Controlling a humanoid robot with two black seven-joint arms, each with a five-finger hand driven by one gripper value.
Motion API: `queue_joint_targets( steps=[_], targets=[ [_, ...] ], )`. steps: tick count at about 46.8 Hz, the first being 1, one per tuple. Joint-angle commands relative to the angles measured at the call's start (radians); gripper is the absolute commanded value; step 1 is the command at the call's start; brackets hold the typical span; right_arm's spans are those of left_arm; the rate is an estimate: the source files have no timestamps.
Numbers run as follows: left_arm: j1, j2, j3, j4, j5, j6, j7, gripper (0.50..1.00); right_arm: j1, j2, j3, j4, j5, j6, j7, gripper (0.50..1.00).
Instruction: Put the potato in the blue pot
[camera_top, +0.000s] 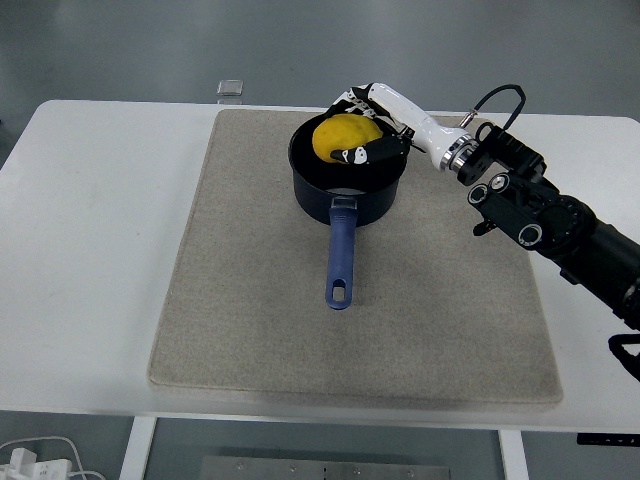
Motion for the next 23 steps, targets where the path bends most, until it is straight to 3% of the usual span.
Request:
queue_joint_targets(
  steps=[1,23],
  targets=[
    [0.000,0.000,0.000,0.003,0.000,0.000,0.000,0.999,-0.010,0.000,-0.001,0.001,0.000,-0.002,0.000,0.500],
    [0.000,0.000,0.000,-0.002,0.000,0.000,0.000,0.999,-0.020,0.000,-0.007,0.001,0.000,-0.001,0.000,0.500]
  ],
)
